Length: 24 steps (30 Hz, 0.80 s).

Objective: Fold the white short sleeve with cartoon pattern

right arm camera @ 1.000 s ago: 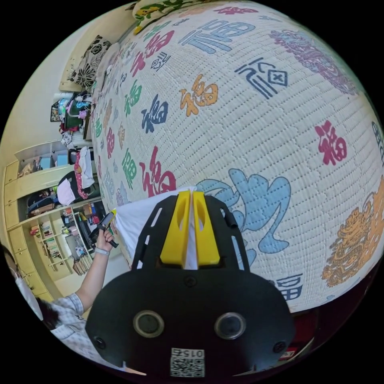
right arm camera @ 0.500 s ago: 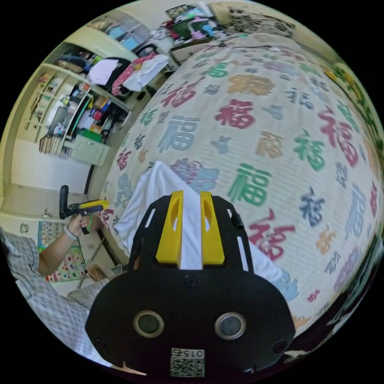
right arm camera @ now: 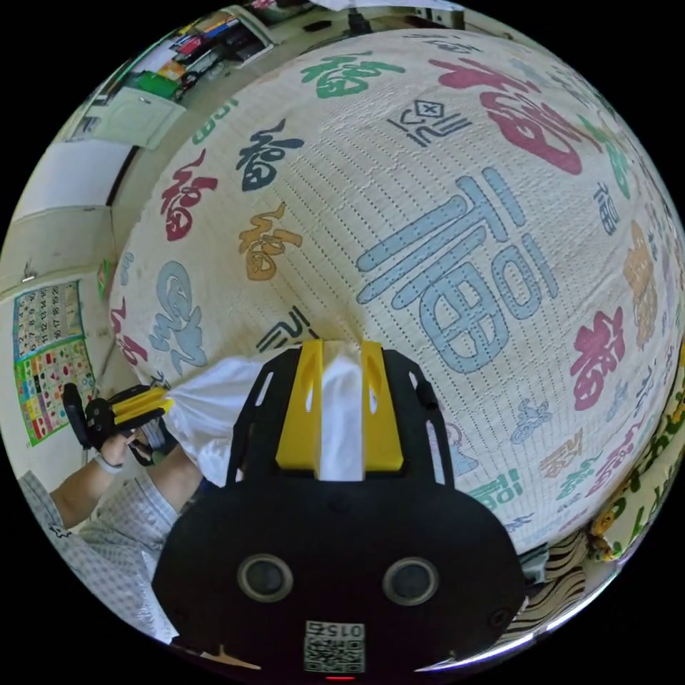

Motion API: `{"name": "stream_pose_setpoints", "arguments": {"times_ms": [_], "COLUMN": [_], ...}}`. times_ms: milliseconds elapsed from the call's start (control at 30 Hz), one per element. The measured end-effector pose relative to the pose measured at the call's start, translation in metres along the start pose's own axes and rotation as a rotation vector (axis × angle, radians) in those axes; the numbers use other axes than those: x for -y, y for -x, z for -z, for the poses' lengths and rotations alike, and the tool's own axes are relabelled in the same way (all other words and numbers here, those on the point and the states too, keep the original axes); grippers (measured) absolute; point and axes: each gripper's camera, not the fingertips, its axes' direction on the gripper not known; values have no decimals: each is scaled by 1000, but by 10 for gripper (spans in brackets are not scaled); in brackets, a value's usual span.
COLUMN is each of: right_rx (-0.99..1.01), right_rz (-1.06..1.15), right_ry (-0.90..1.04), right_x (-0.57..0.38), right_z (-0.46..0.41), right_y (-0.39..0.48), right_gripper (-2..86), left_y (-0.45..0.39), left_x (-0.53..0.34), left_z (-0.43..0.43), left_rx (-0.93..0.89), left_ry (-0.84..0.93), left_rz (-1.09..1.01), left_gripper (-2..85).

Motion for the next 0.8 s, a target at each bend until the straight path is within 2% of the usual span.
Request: {"name": "stream_pose_setpoints", "arguments": {"times_ms": [67, 200, 367, 433, 600, 800], "right_rx": [-34, -20, 189, 267, 418, 496], "right_rz": [30, 55, 30, 31, -59, -208], "right_ry": [28, 11, -185, -274, -447, -565], "right_x": [6, -1, -67, -105, -224, -350], "right_z": [2, 16, 73, 94, 128, 100], "right_y": [5, 4, -32, -51, -116, -197], "right_gripper": [13, -6, -9, -8, -6, -4], "left_y": [4, 3, -30, -65, -145, -225], "left_x": [-4, -20, -58, -81, -125, -163], "left_z": [-3, 1, 42, 62, 62, -21], "left_rx": [-19, -42, -110, -130, -268, -442], "left_ry": [-1, -45, -176, -201, -155, -3], "left_rz": [-3, -49, -211, -356, -602, -717], "left_gripper": [16, 3, 0, 0, -1, 1]}}
